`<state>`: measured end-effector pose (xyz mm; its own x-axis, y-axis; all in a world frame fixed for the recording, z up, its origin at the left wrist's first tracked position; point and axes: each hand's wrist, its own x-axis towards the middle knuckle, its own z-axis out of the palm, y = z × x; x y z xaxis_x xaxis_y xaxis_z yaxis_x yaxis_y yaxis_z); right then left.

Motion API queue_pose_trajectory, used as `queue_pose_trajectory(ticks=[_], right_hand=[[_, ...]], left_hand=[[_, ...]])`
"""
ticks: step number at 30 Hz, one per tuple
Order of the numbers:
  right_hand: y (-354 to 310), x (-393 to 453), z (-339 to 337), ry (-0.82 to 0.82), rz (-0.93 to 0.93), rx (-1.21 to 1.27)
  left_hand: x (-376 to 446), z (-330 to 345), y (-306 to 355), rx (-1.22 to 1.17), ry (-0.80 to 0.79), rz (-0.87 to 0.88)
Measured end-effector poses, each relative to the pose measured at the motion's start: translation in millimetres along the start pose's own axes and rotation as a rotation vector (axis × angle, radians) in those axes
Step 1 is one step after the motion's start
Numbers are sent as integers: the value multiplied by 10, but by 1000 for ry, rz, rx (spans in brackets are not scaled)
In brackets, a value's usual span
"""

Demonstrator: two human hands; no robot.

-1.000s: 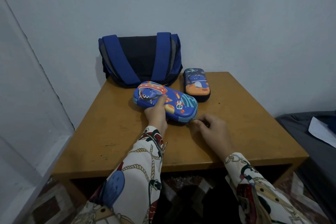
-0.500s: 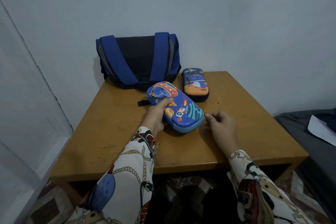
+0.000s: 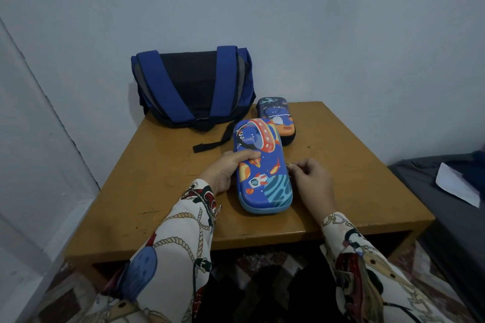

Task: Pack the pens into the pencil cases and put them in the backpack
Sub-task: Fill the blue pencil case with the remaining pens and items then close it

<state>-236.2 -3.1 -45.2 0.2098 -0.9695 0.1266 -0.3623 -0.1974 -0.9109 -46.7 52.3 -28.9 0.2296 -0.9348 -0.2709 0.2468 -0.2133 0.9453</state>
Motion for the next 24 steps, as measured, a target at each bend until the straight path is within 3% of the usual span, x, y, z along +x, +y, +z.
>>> queue_pose_trajectory(ticks=[4, 7, 10, 13, 16, 24], right_hand=[[24, 14, -17, 70, 6, 25], [30, -8, -29, 54, -13, 95], [37, -11, -6, -34, -20, 222], [38, -21, 11, -143, -27, 340], [41, -36, -8, -180, -26, 340], [92, 2, 38, -171, -70, 229]], left_hand=[[6, 65, 55, 83, -95, -70], [28, 104, 155, 147, -77, -56], [11, 160, 305, 335, -12, 36], [-24, 237, 425, 588, -14, -13], [-24, 290, 471, 869, -15, -42], [-15, 330, 524, 1144, 4, -80]])
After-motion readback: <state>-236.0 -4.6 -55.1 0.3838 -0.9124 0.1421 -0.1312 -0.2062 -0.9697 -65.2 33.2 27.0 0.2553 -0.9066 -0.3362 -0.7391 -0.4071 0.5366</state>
